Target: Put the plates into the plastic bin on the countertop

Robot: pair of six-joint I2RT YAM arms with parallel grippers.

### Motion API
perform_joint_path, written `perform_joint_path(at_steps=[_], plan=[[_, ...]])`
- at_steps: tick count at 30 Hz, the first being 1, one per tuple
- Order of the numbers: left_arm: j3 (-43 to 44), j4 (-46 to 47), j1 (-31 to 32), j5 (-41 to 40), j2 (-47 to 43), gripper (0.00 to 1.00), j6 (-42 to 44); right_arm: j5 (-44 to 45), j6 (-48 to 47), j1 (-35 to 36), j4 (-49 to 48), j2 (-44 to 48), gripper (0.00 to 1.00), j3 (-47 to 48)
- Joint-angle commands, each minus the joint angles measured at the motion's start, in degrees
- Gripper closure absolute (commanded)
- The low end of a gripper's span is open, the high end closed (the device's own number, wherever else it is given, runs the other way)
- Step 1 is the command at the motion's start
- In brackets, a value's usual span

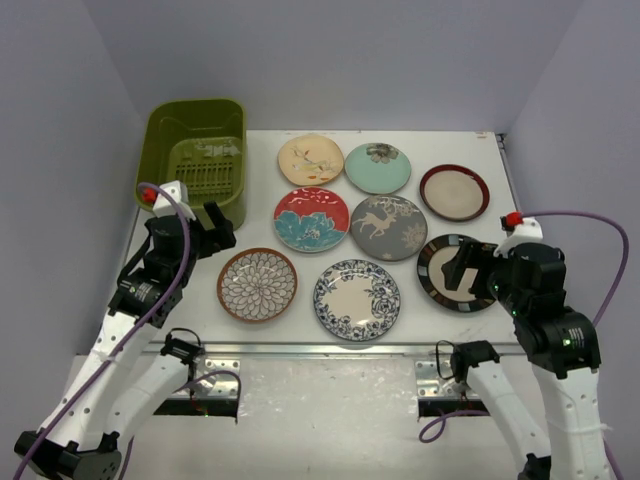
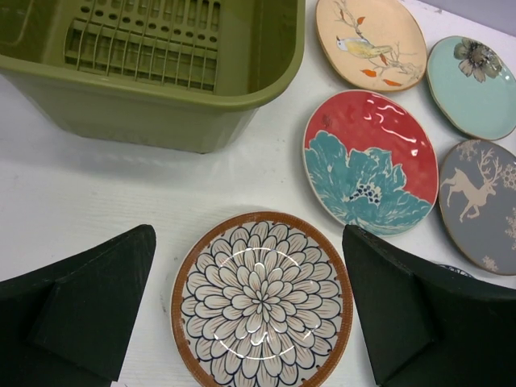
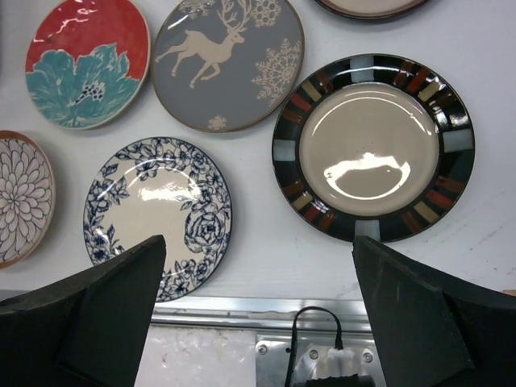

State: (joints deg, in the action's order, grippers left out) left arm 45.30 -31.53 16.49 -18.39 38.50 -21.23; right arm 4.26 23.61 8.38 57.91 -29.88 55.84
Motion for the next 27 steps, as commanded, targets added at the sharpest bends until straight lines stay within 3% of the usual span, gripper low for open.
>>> perform_joint_path(at_steps=[1, 4, 9, 18, 23, 27], plan=[[0.5, 1.9, 0.8, -0.6, -0.6, 0.00, 0.1, -1.1, 1.1, -0.2, -5.0, 3.4, 0.01, -1.8], [0.4, 1.9, 1.2, -0.9, -0.6, 0.00, 0.1, -2.3, 1.6, -0.2, -5.6, 3.6, 0.01, -3.3], [0.4, 2.1, 1.5, -0.6, 0.6, 0.00, 0.2, -14.6, 4.8, -0.2, -9.7, -5.0, 0.01, -14.9], [-0.1, 2.6, 2.7, 1.9, 0.1, 0.00, 0.4, -28.8, 13.3, -0.2, -30.4, -7.4, 0.02, -36.4], [-0.2, 2.8, 3.3, 2.7, 0.6, 0.00, 0.6, -31.6, 15.3, -0.2, -41.0, -10.5, 0.13, -44.1], [-0.1, 3.0, 3.4, 3.2, 1.0, 0.00, 0.7, -31.8, 15.9, -0.2, -47.7, -15.3, 0.29, -47.0]])
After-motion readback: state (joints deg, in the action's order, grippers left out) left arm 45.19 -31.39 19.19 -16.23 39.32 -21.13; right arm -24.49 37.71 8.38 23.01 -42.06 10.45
